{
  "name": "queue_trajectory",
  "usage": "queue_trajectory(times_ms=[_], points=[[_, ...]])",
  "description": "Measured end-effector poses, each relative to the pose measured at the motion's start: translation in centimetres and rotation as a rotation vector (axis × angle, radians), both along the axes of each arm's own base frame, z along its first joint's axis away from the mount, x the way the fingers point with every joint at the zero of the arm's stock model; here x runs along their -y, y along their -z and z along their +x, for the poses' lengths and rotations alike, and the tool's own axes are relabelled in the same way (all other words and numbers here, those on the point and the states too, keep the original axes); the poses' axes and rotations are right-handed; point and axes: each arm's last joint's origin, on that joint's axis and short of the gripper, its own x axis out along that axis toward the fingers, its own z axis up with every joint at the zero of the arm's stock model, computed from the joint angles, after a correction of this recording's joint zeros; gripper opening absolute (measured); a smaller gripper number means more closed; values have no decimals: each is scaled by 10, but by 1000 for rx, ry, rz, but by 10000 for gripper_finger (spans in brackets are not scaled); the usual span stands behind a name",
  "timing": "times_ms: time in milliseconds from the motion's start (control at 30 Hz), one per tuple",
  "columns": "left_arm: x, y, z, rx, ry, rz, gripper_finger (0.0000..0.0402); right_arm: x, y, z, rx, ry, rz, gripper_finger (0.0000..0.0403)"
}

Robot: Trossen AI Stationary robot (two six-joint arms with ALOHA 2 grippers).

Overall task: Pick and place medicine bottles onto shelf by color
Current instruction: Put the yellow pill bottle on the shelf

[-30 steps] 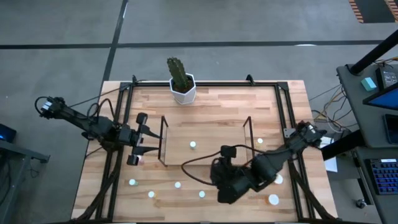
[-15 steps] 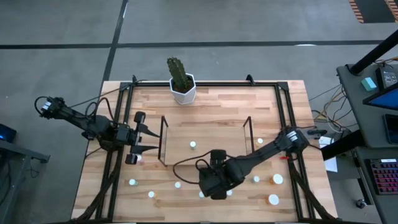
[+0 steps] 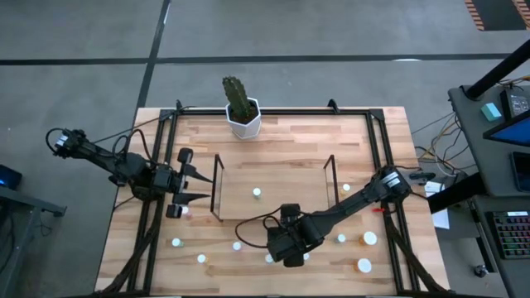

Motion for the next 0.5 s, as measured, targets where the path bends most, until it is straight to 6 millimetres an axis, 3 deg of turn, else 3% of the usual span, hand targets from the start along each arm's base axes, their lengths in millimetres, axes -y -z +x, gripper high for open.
queue_trajectory(times_ms=[200, 500], points=[[0, 0, 0, 2, 0, -1, 153, 4, 26, -3, -12, 6, -4, 246], [0, 0, 0, 1, 0, -1, 153, 9, 34, -1, 1, 17, 2, 222]])
